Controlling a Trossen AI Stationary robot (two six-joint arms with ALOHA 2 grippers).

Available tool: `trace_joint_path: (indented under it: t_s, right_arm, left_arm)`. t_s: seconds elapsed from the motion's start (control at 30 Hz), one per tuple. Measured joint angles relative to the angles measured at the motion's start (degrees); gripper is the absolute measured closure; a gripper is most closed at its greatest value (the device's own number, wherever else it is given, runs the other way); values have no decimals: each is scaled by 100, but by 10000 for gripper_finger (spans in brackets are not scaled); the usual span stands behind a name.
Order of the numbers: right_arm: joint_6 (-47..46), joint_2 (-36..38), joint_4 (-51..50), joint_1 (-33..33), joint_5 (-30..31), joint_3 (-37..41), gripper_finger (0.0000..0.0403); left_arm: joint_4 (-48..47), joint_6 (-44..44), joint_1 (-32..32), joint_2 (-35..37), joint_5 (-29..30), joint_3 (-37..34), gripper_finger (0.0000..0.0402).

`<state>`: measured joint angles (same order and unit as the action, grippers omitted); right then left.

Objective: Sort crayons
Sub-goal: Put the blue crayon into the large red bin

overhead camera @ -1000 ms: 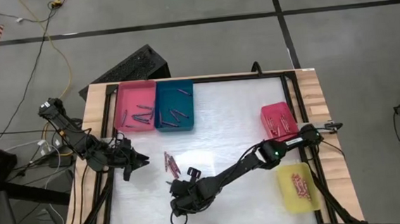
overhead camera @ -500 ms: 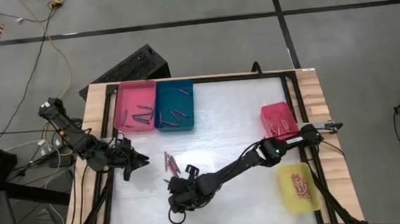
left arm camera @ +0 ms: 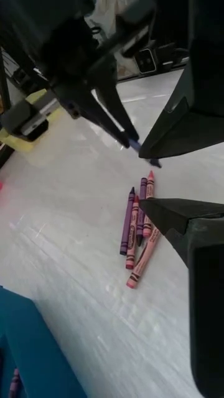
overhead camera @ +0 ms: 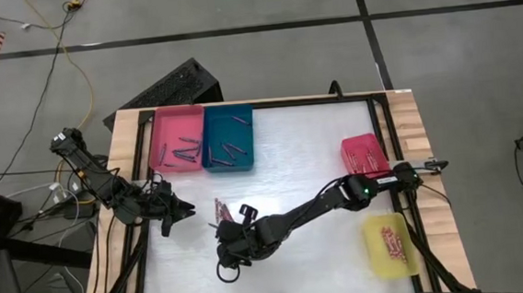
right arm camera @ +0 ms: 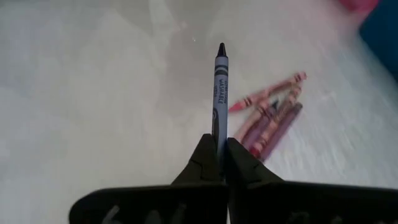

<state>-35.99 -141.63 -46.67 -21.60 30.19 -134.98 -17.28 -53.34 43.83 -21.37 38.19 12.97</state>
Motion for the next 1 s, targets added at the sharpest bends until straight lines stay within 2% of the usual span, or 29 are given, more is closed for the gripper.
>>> trace_joint_path:
  t_s: [0.27,0.7,1.0]
  right_arm:
    - [313,307,-109,228,272,0,401]
    - [929,510,107,855,359,-1,401]
    - [1538,506,952,1380,368,0,401]
  left_arm:
    - [4,6,0,0,2,0,300]
    - [-5,57,0,0,9,0,300]
    - [-2,180,0,-1,11,0,300]
